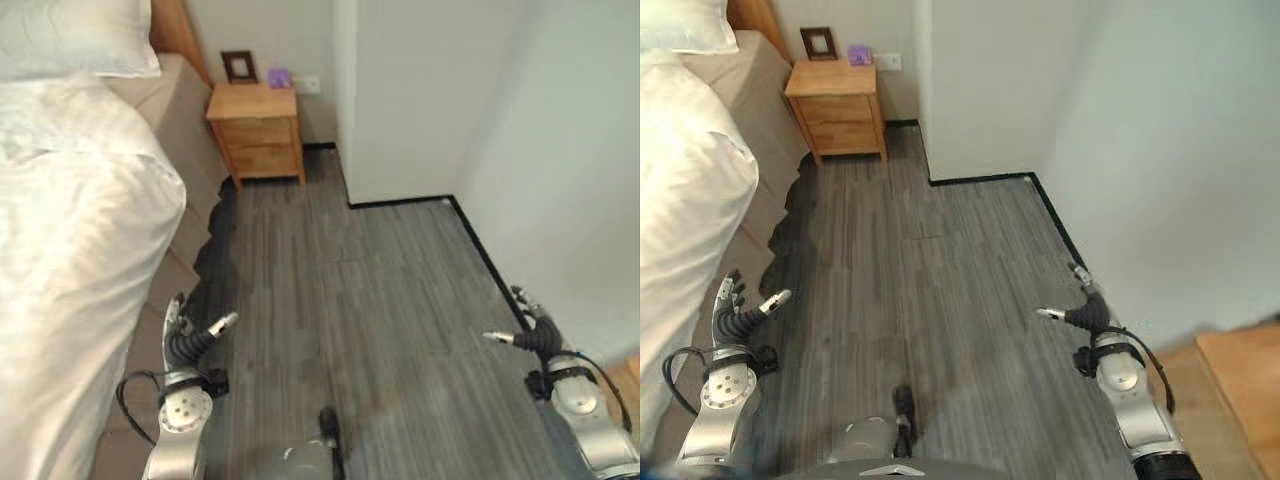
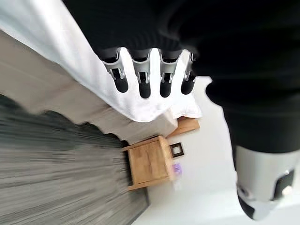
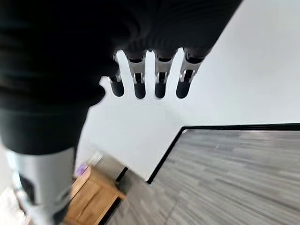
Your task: Making the bed.
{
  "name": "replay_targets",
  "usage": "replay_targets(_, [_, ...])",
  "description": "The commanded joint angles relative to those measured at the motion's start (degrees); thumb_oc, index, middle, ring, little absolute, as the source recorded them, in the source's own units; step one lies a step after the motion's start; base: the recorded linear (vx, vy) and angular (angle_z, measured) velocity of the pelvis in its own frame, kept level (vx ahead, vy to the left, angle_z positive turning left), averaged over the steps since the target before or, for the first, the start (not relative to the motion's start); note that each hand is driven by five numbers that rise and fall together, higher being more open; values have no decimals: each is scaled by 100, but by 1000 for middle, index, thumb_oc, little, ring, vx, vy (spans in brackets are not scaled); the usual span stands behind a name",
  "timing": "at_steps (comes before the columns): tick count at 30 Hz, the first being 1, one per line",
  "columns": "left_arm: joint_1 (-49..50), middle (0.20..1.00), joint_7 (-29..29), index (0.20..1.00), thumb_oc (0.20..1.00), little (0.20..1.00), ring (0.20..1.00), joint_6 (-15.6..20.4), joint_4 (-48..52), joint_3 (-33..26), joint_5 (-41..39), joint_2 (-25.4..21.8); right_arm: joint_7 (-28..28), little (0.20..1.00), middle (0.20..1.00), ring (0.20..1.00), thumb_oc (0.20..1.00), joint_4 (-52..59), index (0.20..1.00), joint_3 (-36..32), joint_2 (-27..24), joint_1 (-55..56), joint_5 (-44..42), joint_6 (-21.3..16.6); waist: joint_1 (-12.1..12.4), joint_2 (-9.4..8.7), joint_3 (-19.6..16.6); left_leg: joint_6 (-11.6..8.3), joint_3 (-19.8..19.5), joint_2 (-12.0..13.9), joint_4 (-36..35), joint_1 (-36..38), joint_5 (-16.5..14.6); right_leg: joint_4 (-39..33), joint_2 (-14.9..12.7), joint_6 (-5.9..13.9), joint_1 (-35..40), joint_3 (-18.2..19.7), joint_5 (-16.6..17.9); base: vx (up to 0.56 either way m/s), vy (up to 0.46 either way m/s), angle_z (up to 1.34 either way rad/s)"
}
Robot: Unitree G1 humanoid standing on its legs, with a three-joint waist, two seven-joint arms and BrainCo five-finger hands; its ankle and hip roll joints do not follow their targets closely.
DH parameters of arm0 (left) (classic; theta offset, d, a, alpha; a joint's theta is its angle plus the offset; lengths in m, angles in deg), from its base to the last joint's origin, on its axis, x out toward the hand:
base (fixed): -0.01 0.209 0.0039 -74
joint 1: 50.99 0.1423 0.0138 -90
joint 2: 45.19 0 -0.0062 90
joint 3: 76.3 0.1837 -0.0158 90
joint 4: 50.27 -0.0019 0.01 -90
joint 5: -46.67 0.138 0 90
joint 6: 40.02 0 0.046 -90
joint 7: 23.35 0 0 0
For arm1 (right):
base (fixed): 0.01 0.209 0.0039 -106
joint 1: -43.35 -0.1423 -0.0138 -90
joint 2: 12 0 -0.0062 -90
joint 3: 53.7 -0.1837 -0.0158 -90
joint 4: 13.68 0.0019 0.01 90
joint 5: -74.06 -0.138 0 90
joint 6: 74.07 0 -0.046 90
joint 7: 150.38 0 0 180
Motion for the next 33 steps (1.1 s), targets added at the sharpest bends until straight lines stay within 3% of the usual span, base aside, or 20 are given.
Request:
replay_targets(1, [107, 1000, -32, 1000, 1000, 1000, 1000, 161, 370, -101, 29, -298, 42, 1000, 1000, 1000, 1000, 315, 1000, -224, -300, -350, 235, -75, -74, 280, 126, -241, -289, 389, -575, 556, 453, -1349, -606, 139, -616, 70, 1428, 478, 57, 127])
replay_targets(3, [116, 1000, -56, 1000, 1000, 1000, 1000, 147, 388, -99, 3, -264, 34, 1000, 1000, 1000, 1000, 343, 1000, -238, -241, -300, 195, -79, -204, 342, 169, -276, -455, 396, -608, 721, 361, -1495, -616, 19, -880, -97, 1139, 573, -63, 84])
replay_targets(4, [95, 1000, -77, 1000, 1000, 1000, 1000, 150, 313, -107, -79, -237, 22, 1000, 1000, 1000, 1000, 341, 1000, -201, -145, -300, 39, -60, -460, 344, 227, -448, -761, 361, -695, 1123, 130, -2464, -502, -94, -1297, -265, 731, 923, -210, 92])
replay_targets(5, [93, 1000, -83, 1000, 1000, 1000, 1000, 162, 284, -123, -111, -217, 37, 1000, 1000, 1000, 1000, 316, 1000, -189, -127, -302, 18, -66, -552, 295, 254, -545, -864, 331, -717, 1283, -1, -3093, -443, -84, -1406, -231, 650, 689, -191, 149])
replay_targets(6, [91, 1000, -84, 1000, 1000, 1000, 1000, 164, 282, -129, -112, -219, 39, 1000, 1000, 1000, 1000, 312, 1000, -184, -125, -309, 18, -68, -572, 308, 254, -550, -880, 352, -721, 1274, 18, -3164, -422, -94, -1372, -263, 697, 755, -289, 166])
replay_targets(7, [109, 1000, -138, 1000, 1000, 1000, 1000, 149, 190, -252, -135, -189, 25, 1000, 1000, 1000, 1000, 314, 1000, -180, -69, -294, -24, -48, -769, 236, 229, -791, -1136, 404, -738, 1653, -322, -5009, -354, 26, -1493, -271, 924, 774, -298, 136])
replay_targets(8, [89, 1000, -147, 1000, 1000, 1000, 1000, 138, 92, -276, -114, -202, 7, 1000, 1000, 1000, 1000, 309, 1000, -177, -77, -288, -18, -45, -893, 202, 231, -881, -1275, 464, -738, 1826, -431, -5517, -349, 127, -1669, -19, 1098, 1248, -452, 156])
replay_targets(9, [60, 1000, -152, 1000, 1000, 1000, 1000, 112, -11, -289, -20, -227, 15, 1000, 1000, 1000, 1000, 323, 1000, -190, -81, -282, 37, 12, -1017, 253, 159, -962, -1476, 547, -738, 2192, -666, -5604, -327, 290, -1845, 267, 1296, 727, -247, 123])
replay_targets(12, [95, 1000, -165, 1000, 1000, 1000, 1000, 159, -54, -267, -2, -231, -17, 1000, 1000, 1000, 1000, 347, 1000, -193, -92, -121, 50, -17, -1030, 242, 73, -976, -1665, 613, -588, 2349, -689, -5247, -230, 173, -1710, 341, 1096, 418, -176, 102])
replay_targets(14, [29, 1000, -139, 1000, 1000, 1000, 1000, 210, -189, -53, -405, 95, -85, 1000, 1000, 1000, 1000, 416, 1000, -161, -64, 28, -115, -50, -1123, 219, 153, -1051, -1877, 501, 1411, 1829, -163, -5046, -135, -245, -1362, 444, 1162, 704, -450, 94])
replay_targets(15, [-60, 1000, -167, 1000, 1000, 1000, 1000, 239, -213, 20, -676, 186, -80, 1000, 1000, 1000, 1000, 409, 1000, -144, -85, 28, -228, -56, -1083, 174, 252, -1063, -1732, 542, 2505, 1297, -1, -5077, -161, -377, -1073, 314, 1049, 389, -405, 70])
replay_targets(17, [-35, 1000, -224, 1000, 1000, 1000, 1000, 243, -213, 53, -707, 209, -56, 1000, 1000, 1000, 1000, 440, 1000, -143, -57, 76, -285, -50, -1059, 86, 294, -1062, -1622, 487, 2818, 894, 16, -5217, -199, -456, -919, 216, 1008, 258, -282, 59])
replay_targets(18, [-132, 1000, -298, 1000, 1000, 1000, 1000, 219, -214, 216, -704, 213, 13, 1000, 1000, 1000, 1000, 437, 1000, -151, 34, 154, -377, -37, -995, 44, 400, -1038, -851, 691, 2534, 337, 2, -5489, -149, -515, -402, -27, 841, 373, -293, 0])
replay_targets(21, [-93, 1000, -316, 1000, 1000, 1000, 1000, 210, -275, 233, -598, 234, 20, 1000, 1000, 1000, 1000, 416, 1000, -123, 47, 139, -362, -37, -920, 85, 377, -909, -509, 539, 1677, 113, -89, -5615, -137, -439, -130, -117, 697, 440, -132, 27])
replay_targets(23, [5, 1000, -320, 1000, 1000, 1000, 1000, 160, -318, 217, -440, 285, -29, 1000, 1000, 1000, 1000, 350, 1000, -125, 11, 180, -298, -29, -926, 298, 346, -1043, 116, 808, 507, 21, 606, -5608, -29, -412, 240, -304, 413, 434, 32, -10])
replay_targets(24, [6, 1000, -320, 1000, 1000, 1000, 1000, 159, -316, 217, -439, 286, -29, 1000, 1000, 1000, 1000, 350, 1000, -125, 10, 181, -298, -29, -927, 295, 351, -1044, 119, 800, 483, 39, 621, -5608, -33, -411, 248, -304, 411, 342, 86, 7])
replay_targets(25, [39, 1000, -323, 1000, 1000, 1000, 1000, 139, -352, 177, -438, 364, -79, 1000, 1000, 1000, 1000, 284, 1000, -102, -46, 162, -187, 23, -890, 392, 333, -1159, 444, 1045, 2, -94, 1016, -5639, -12, -396, 483, -471, 272, 239, 52, 22])
replay_targets(28, [249, 1000, -297, 1000, 1000, 1000, 1000, 120, -411, 71, -493, 469, -188, 1000, 1000, 1000, 1000, 247, 1000, -16, -86, 130, -122, 86, -748, 426, 276, -1281, 548, 1177, -534, -224, 1413, -5674, -54, -318, 901, -657, 71, 494, 65, 18])
replay_targets(31, [423, 1000, -253, 1000, 1000, 1000, 1000, 57, -513, -116, -600, 489, -307, 1000, 1000, 1000, 1000, 165, 1000, 100, -76, 58, -123, 111, -610, 442, 166, -1368, 1069, 1581, -610, -451, 1756, -5624, 2, -302, 1419, -765, -280, 600, 101, 38])
replay_targets(33, [447, 1000, -262, 1000, 1000, 1000, 1000, 53, -548, -135, -620, 487, -318, 1000, 1000, 1000, 1000, 129, 1000, 139, -66, 25, -118, 117, -591, 429, 131, -1407, 1136, 1623, -587, -434, 1826, -5619, -39, -268, 1531, -829, -321, 390, 89, 22])
